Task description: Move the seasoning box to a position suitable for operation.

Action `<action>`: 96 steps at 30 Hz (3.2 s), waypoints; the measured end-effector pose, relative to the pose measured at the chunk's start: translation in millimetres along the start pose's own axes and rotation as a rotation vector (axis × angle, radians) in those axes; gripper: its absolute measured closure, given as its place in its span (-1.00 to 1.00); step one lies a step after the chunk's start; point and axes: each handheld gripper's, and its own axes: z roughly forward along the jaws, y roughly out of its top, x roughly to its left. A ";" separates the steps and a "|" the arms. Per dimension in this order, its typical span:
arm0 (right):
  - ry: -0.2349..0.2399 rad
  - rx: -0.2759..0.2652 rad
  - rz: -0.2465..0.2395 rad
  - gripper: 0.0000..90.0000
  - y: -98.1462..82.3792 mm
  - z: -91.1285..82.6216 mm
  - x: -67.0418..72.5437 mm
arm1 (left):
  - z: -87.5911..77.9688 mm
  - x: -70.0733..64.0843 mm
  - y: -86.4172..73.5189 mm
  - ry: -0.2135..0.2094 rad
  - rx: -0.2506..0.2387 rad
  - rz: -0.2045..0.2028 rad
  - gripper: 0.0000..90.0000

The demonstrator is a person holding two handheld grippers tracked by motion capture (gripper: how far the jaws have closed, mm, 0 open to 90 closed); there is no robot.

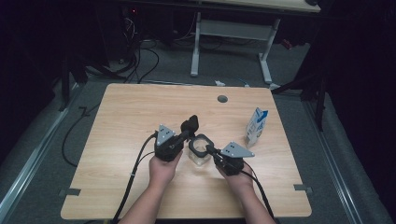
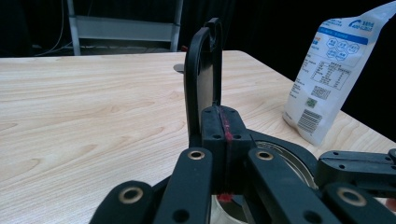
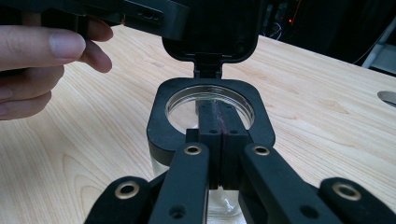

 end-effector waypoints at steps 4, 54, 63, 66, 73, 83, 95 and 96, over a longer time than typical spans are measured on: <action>0.002 -0.003 -0.003 1.00 -0.2 0.1 -0.3 | 0.2 -0.2 0.0 0.003 0.001 0.001 1.00; -0.297 0.072 0.124 0.39 -46.1 -53.1 -27.8 | -89.5 58.9 -65.2 -0.003 0.198 0.187 0.27; -0.410 0.141 0.160 0.23 -50.7 -66.5 -42.2 | -89.8 51.0 -65.6 -0.030 0.188 0.219 0.26; -0.453 0.147 0.180 0.07 -45.2 -65.3 -52.7 | -88.7 51.0 -64.9 -0.033 0.182 0.215 0.26; -0.534 0.156 0.222 -0.11 -31.7 -48.5 -80.9 | -86.6 50.2 -66.0 -0.037 0.186 0.221 0.26; -0.590 0.138 0.268 -0.14 -23.5 -37.7 -102.8 | -88.3 50.2 -67.5 -0.039 0.189 0.219 0.25; -0.634 0.152 0.286 -0.07 -20.5 -32.5 -112.7 | -87.8 49.4 -68.2 -0.046 0.184 0.224 0.24; -0.634 0.152 0.290 -0.06 -20.7 -33.0 -112.9 | -87.8 49.2 -68.3 -0.048 0.187 0.225 0.24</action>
